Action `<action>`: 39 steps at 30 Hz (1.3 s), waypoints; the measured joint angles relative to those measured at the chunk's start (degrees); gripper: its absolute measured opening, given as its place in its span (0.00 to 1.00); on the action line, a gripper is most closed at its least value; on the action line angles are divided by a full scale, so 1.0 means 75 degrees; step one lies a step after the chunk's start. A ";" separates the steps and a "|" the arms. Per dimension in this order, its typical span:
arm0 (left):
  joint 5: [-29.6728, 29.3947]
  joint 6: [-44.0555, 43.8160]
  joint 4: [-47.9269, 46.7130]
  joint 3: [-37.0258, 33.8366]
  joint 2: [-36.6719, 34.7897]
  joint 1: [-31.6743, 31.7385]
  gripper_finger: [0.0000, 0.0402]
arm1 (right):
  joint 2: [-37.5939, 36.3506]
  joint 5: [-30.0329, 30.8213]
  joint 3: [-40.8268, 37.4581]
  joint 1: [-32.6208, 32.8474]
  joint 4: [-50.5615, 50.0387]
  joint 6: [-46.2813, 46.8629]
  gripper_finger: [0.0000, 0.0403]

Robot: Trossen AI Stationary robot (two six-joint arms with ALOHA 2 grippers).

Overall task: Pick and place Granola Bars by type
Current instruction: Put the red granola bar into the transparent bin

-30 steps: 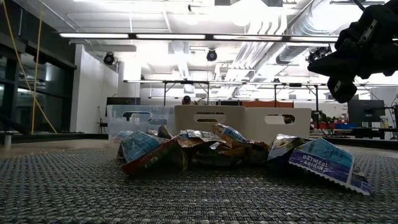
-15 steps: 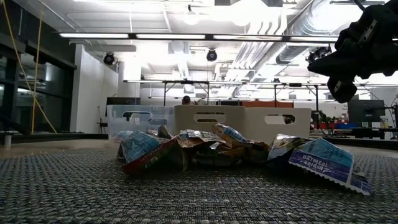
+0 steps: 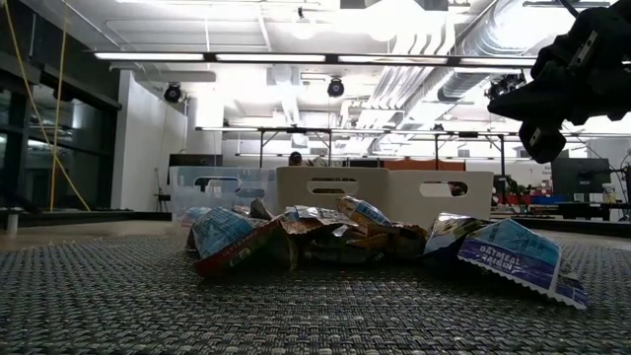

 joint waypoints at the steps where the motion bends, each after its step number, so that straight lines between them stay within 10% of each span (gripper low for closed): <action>1: 0.0161 -0.0082 -0.0134 0.0000 -0.0075 0.0200 0.15 | 0.0000 0.0000 0.0000 0.0003 -0.0003 0.0000 0.00; 6: 0.1474 -0.1324 -0.1739 0.0215 -0.0316 0.1202 0.15 | 0.0000 -0.0002 0.0000 0.0003 -0.0003 0.0000 0.00; 16: 0.6192 -0.6513 -0.9479 0.2248 0.0597 0.3895 0.15 | 0.0000 0.0000 0.0000 0.0000 -0.0005 0.0000 0.00; 24: 0.9640 -0.7758 -1.1994 0.2349 0.1997 0.4918 0.15 | 0.0000 0.0000 0.0000 0.0001 -0.0006 0.0000 0.00; 39: 1.0154 -0.7735 -1.2947 0.2337 0.4520 0.4571 0.15 | 0.0000 0.0000 0.0000 0.0001 -0.0006 0.0000 0.00</action>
